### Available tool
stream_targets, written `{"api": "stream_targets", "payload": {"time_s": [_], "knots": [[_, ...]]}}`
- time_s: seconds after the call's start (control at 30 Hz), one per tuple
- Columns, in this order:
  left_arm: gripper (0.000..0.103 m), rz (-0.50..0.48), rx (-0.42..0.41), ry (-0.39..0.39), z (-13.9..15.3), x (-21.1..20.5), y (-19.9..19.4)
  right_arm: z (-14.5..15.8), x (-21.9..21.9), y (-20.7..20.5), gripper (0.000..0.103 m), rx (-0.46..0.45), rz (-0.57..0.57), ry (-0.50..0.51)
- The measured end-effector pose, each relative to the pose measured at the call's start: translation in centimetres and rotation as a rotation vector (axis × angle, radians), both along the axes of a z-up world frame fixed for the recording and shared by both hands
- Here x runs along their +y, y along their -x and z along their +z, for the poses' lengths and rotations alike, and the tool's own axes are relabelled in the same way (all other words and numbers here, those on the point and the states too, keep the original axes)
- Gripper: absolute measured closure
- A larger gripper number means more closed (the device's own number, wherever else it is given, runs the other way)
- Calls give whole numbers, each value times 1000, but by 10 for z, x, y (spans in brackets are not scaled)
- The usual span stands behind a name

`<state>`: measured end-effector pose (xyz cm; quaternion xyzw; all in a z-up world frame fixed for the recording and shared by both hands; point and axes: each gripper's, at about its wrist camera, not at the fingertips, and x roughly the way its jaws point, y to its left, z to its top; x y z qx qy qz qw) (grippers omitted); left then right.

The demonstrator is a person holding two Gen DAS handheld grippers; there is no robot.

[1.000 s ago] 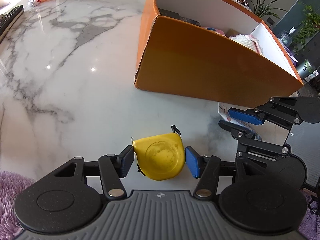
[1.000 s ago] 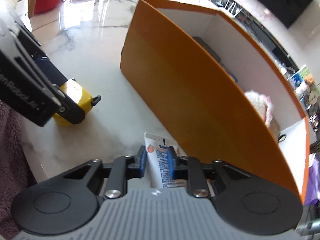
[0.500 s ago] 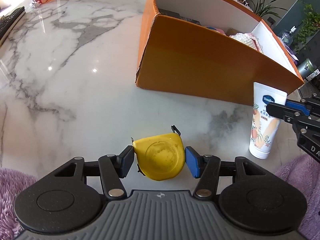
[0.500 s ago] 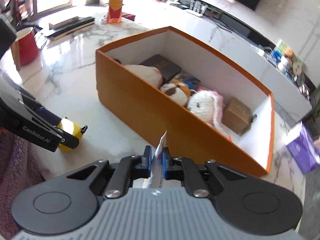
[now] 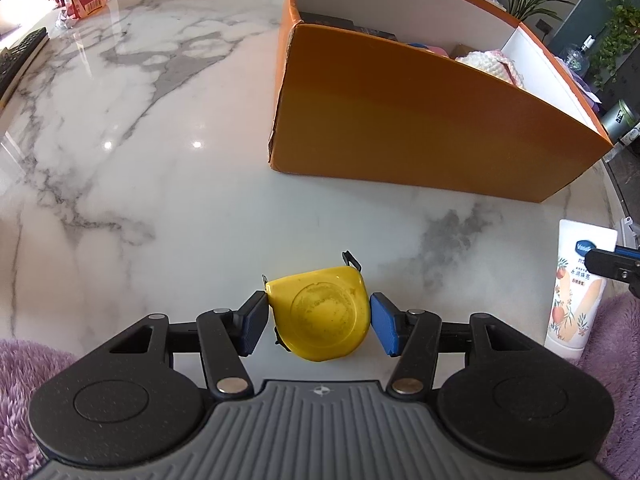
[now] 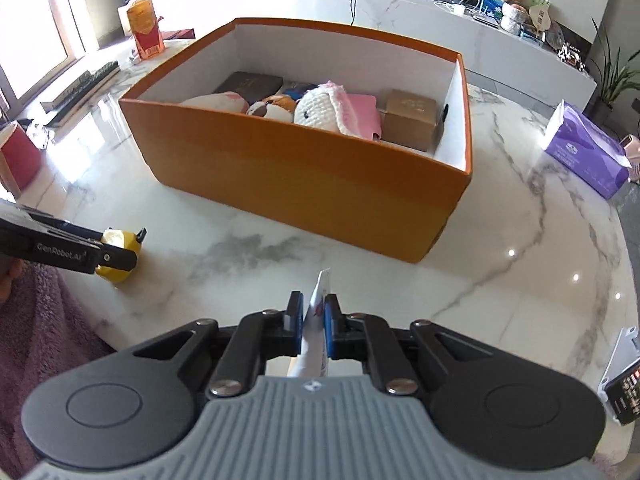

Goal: Organize objects
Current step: 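Carry the tape measure over the shoebox with the left tool while the right tool carries the tube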

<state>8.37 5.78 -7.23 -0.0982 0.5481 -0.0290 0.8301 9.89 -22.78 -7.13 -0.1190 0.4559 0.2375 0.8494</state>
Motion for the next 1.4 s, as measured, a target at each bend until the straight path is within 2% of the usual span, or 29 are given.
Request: {"api": "stream_targets", "payload": {"time_s": [0.1, 0.17, 0.27, 0.37, 0.6, 0.83, 0.97, 1.1, 1.4], "knots": [[38, -7, 1, -11, 1, -2, 0, 13, -10, 3, 93, -33, -20, -65], [38, -10, 3, -18, 1, -3, 0, 16, -10, 5, 93, -56, -12, -52], [38, -7, 6, -24, 0, -4, 0, 9, -10, 6, 94, -33, -3, -35], [38, -6, 9, -33, 0, -5, -1, 6, -8, 7, 93, -63, 3, -43], [38, -14, 13, -39, 0, -6, -2, -6, 6, 8, 83, -78, 24, 19], [39, -21, 9, -52, 4, -9, -2, -6, 2, 3, 87, -72, 0, -26], [39, -45, -16, -26, 23, -14, 0, 12, -5, 1, 88, -82, 18, -56], [39, -131, -64, 15, 58, -31, -1, 39, -12, -1, 88, -116, 37, -91], [39, -265, -170, 59, 129, -63, -32, 111, -23, -8, 88, -291, 46, -200]]}}
